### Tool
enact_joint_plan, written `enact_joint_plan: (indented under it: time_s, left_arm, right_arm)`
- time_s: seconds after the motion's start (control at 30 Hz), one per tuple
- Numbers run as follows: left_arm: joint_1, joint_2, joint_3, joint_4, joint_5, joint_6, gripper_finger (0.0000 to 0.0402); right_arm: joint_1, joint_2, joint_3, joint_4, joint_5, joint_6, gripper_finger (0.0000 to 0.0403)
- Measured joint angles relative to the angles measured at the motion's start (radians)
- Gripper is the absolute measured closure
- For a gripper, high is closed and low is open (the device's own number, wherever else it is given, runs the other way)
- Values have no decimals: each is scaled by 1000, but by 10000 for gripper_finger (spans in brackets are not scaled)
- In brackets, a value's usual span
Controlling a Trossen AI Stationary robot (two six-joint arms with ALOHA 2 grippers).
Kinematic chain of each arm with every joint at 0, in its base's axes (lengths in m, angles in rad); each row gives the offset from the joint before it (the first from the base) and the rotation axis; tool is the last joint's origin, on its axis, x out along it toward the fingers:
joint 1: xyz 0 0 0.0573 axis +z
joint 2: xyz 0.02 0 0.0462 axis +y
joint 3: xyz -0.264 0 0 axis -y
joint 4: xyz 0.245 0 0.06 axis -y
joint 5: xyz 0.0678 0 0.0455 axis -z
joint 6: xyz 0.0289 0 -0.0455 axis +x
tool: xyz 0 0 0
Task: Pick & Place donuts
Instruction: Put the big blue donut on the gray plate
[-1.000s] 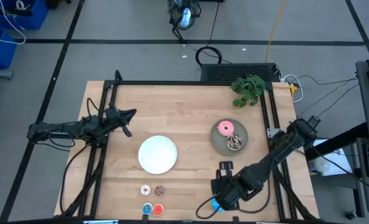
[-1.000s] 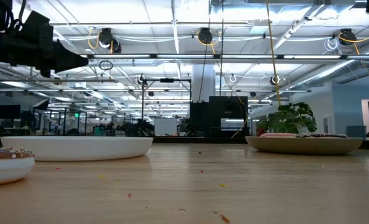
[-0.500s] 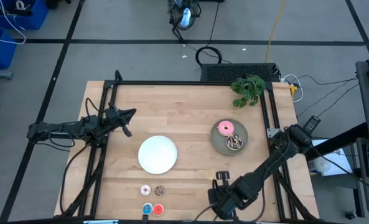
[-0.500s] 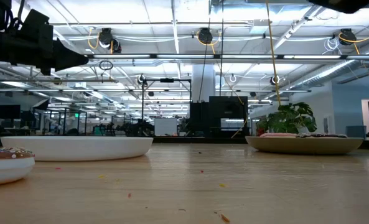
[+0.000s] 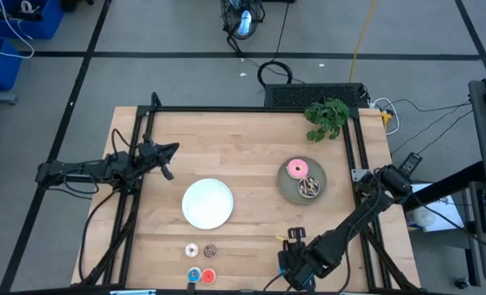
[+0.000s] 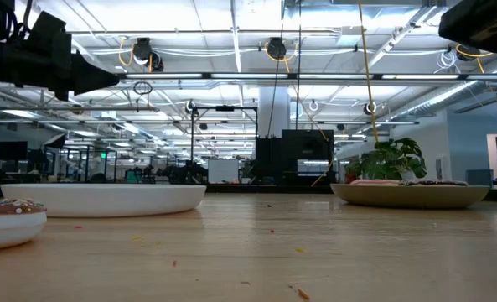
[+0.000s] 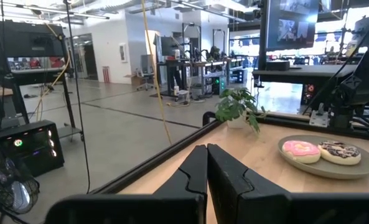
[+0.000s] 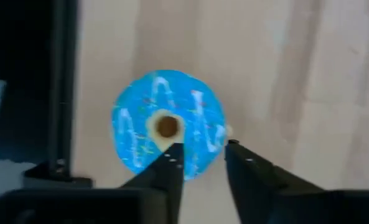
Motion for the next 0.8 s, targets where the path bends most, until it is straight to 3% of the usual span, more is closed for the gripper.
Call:
enact_joint_plan:
  time_s: [0.17,0.3,0.8]
  left_arm:
    - [0,0,0,6,0,0,385]
    - [0,0,0,3,0,-9,385]
    - [0,0,0,5,0,-13,385]
  right_arm:
    - [-18,0,-2,16,-3,12,211]
    - [-33,0,-10,0,-1,54,177]
    - [-39,0,-120,158,-106,54,169]
